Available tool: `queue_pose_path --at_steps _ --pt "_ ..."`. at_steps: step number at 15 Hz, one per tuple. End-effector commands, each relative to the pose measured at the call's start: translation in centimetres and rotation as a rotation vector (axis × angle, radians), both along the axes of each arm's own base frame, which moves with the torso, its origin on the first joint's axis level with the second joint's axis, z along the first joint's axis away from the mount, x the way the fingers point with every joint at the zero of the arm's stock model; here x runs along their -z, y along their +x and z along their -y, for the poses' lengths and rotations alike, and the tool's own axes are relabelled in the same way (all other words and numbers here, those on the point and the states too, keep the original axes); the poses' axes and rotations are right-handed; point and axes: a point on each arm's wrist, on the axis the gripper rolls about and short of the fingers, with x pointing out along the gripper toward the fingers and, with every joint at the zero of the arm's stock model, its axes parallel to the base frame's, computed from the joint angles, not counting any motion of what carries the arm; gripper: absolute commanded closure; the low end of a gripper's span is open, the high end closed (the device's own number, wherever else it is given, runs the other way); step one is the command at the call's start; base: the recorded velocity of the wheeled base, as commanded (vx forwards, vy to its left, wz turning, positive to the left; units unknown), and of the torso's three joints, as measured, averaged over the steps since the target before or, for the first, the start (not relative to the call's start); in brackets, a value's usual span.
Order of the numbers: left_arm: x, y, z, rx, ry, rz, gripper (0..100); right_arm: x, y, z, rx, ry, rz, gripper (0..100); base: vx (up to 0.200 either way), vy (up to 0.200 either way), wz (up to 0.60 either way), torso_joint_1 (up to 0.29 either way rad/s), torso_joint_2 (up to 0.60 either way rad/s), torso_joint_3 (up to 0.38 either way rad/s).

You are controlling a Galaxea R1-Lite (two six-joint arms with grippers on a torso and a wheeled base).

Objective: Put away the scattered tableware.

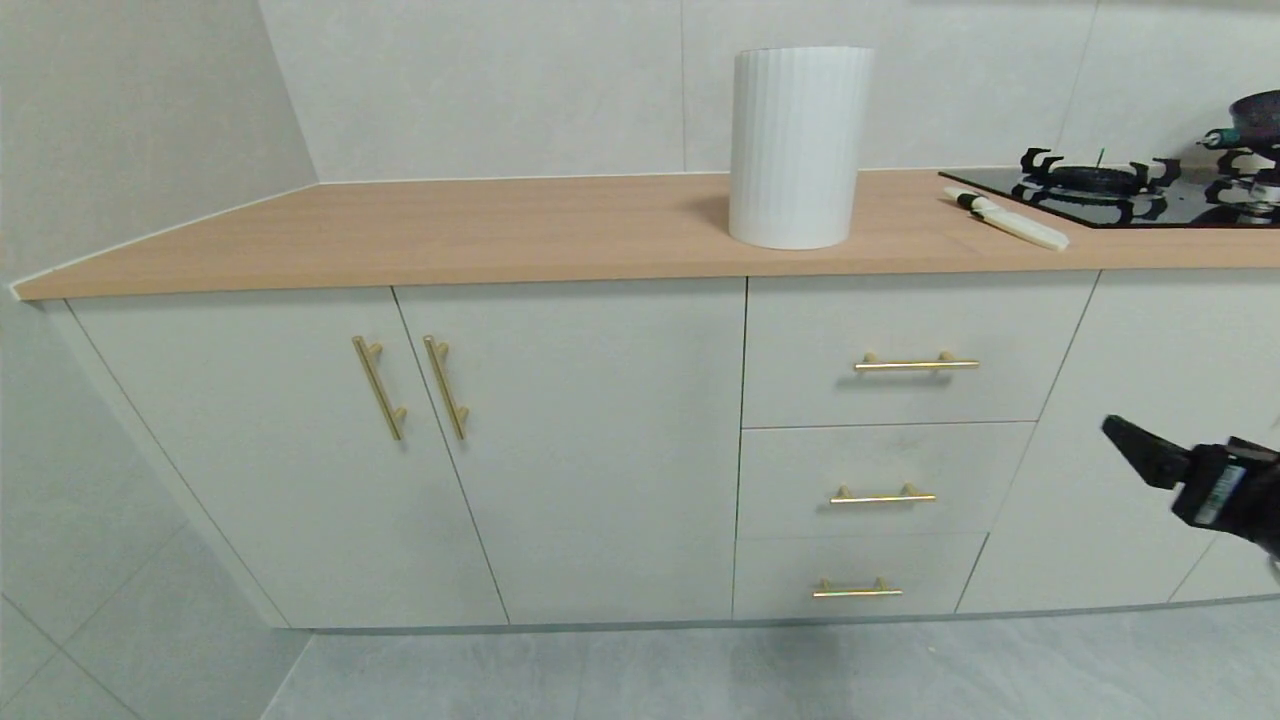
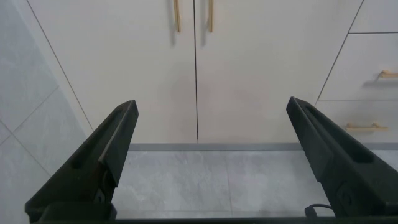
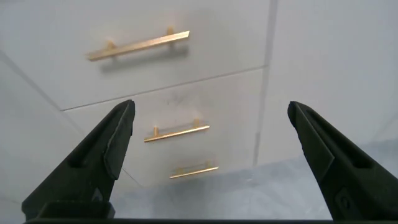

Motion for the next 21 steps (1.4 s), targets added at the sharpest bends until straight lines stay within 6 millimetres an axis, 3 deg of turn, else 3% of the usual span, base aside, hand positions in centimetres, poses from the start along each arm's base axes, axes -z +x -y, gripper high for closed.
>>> queue_pose_path --at_steps 1,2,5,7,11,13,16,21 --pt "0.0 0.0 0.0 0.0 -0.001 0.0 0 -2.1 -11.9 2.0 0.01 -0.076 0.135 0 0.0 0.0 0.0 0.0 0.0 0.0" --pt "0.0 0.0 0.0 0.0 -0.001 0.0 0 -2.2 -14.7 2.4 0.008 -0.08 0.129 0 0.0 0.0 0.0 0.0 0.0 0.0" --pt "0.0 0.0 0.0 0.0 -0.001 0.0 0 -1.6 -20.5 3.1 0.07 -0.091 0.109 0 0.0 0.0 0.0 0.0 0.0 0.0" --pt "0.0 0.0 0.0 0.0 -0.001 0.0 0 -0.9 -22.5 3.2 0.099 -0.089 0.166 0 0.0 0.0 0.0 0.0 0.0 0.0" --pt "0.0 0.0 0.0 0.0 -0.001 0.0 0 1.7 -24.7 2.7 0.159 -0.1 0.17 0 0.0 0.0 0.0 0.0 0.0 0.0" --pt "0.0 0.0 0.0 0.0 -0.001 0.0 0 2.4 -24.3 2.7 0.149 -0.091 0.136 0 0.0 0.0 0.0 0.0 0.0 0.0" --pt "0.0 0.0 0.0 0.0 -0.001 0.0 0 5.4 -22.1 2.5 0.072 -0.089 0.049 0 0.0 0.0 0.0 0.0 0.0 0.0" --pt "0.0 0.0 0.0 0.0 -0.001 0.0 0 9.4 -18.8 2.1 -0.108 -0.097 0.163 0 0.0 0.0 0.0 0.0 0.0 0.0"
